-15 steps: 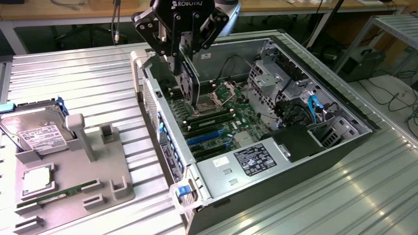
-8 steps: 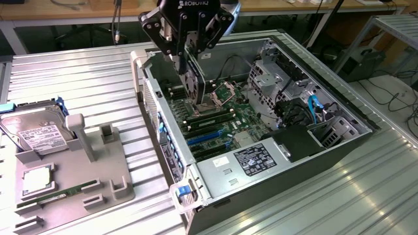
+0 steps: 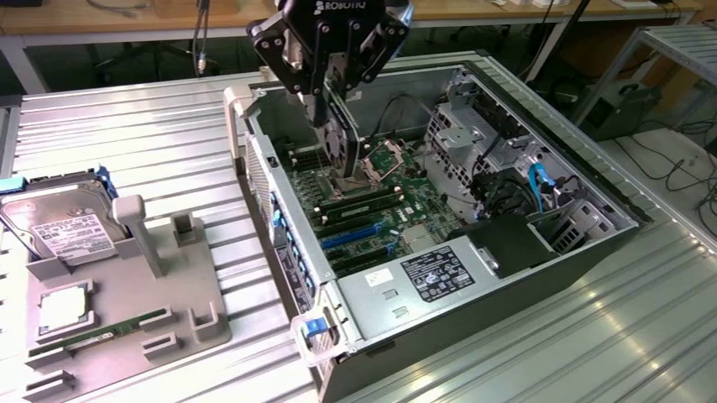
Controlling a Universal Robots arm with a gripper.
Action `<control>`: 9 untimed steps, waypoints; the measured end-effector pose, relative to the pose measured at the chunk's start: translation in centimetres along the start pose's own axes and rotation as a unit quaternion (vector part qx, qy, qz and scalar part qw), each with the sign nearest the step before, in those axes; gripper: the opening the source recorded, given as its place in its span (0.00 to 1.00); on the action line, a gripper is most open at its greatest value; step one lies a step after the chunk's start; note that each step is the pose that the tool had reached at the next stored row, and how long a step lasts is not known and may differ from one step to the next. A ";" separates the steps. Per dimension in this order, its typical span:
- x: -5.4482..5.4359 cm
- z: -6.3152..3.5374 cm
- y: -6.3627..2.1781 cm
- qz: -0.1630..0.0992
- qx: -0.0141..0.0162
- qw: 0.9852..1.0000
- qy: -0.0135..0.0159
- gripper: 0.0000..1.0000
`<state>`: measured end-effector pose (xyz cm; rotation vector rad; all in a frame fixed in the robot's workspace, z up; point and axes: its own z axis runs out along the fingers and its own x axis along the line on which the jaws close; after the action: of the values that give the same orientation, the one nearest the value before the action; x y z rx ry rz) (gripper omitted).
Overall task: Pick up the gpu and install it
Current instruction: 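Pick up the gpu and move the gpu toward the slot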
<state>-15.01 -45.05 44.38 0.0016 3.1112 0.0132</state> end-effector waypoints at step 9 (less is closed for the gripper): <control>-0.8 0.03 0.00 0.000 0.001 1.000 0.000 0.27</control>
<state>-14.20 -45.05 44.38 0.0016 3.1112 0.0114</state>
